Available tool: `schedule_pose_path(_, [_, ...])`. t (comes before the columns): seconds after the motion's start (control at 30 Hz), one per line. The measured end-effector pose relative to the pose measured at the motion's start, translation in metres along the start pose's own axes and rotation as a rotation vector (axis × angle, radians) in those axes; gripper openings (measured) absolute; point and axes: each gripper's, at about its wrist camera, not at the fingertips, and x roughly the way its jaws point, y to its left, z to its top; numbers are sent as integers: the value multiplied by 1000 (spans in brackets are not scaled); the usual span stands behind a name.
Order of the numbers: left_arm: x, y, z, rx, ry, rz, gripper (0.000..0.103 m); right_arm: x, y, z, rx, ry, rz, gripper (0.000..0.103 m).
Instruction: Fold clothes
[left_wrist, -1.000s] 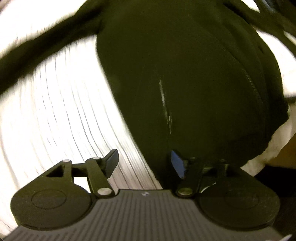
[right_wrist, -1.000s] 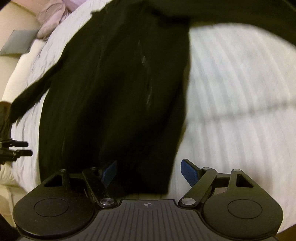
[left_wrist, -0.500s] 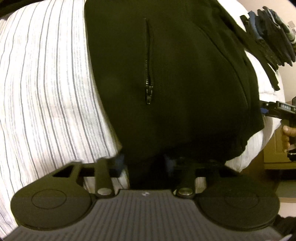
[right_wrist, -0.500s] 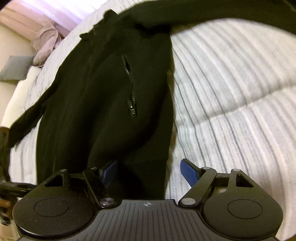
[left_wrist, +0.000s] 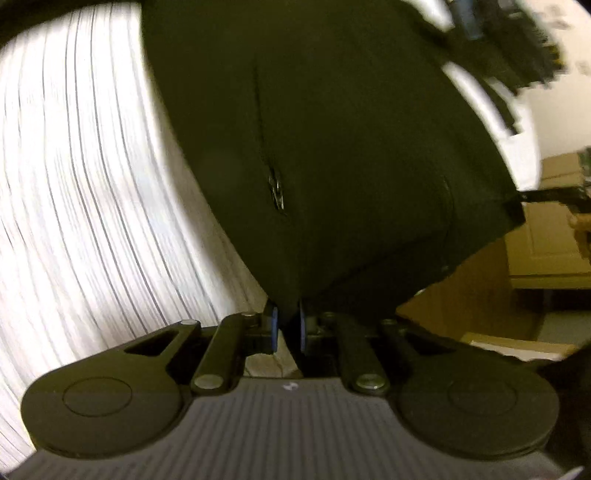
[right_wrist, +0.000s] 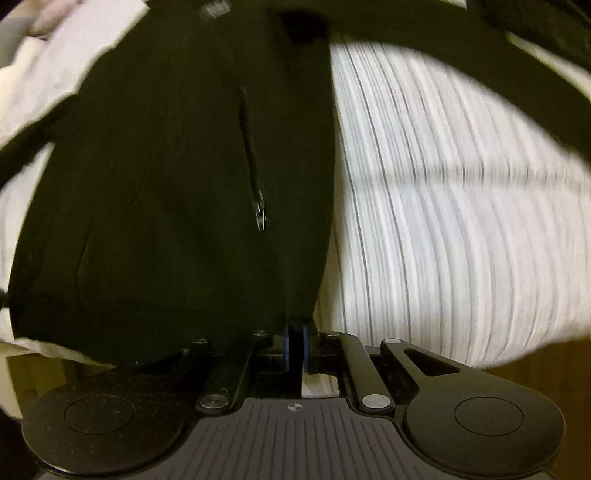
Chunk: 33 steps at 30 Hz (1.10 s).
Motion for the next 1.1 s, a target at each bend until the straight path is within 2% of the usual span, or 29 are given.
schedule_pose_path(0.1, [9, -2, 3, -25, 18, 29, 10, 29, -2, -2, 31, 34, -24, 6])
schedule_pose_path(0.27, [-5, -10, 15, 7, 55, 65, 14, 29, 0, 14, 42, 59, -37, 7])
schedule_pose_path(0.3, [-7, -12, 17, 8, 68, 80, 14, 26, 2, 18, 38, 59, -51, 19])
schedule_pose_path(0.33, [-11, -11, 19, 5, 72, 97, 14, 23, 4, 22, 33, 59, -65, 51])
schedule_pose_path(0.4, [-23, -9, 22, -15, 58, 134, 17, 10, 14, 35, -18, 11, -113, 76])
schedule_pose_path(0.43, [-30, -6, 24, -30, 44, 152, 19, 4, 19, 42, -44, -14, -137, 76])
schedule_pose_path(0.5, [-43, 0, 27, -65, 10, 191, 23, -7, 27, 60, -71, -63, -115, 76])
schedule_pose_path(0.63, [-78, 16, 33, -115, -97, 299, 30, -14, 51, 106, -159, -121, -8, 76])
schedule_pose_path(0.7, [-98, 24, 35, -119, -165, 360, 37, -11, 71, 126, -235, -114, 19, 76])
schedule_pose_path(0.77, [-126, 46, 46, -109, -226, 456, 53, -11, 93, 144, -303, -122, 33, 76])
schedule_pose_path(0.8, [-138, 58, 47, -92, -250, 514, 57, -11, 104, 153, -337, -127, 40, 76])
schedule_pose_path(0.83, [-143, 63, 38, -53, -269, 585, 65, -14, 116, 161, -356, -138, 50, 76])
schedule_pose_path(0.87, [-147, 72, 32, 3, -279, 651, 70, -20, 122, 152, -370, -153, 59, 76])
schedule_pose_path(1.0, [-167, 137, 34, 256, -278, 858, 73, -18, 173, 152, -402, -192, 65, 76])
schedule_pose_path(1.03, [-168, 152, 37, 320, -274, 896, 73, -15, 184, 151, -404, -194, 55, 76])
schedule_pose_path(1.1, [-153, 177, 49, 420, -253, 921, 73, -5, 205, 128, -404, -191, 32, 76])
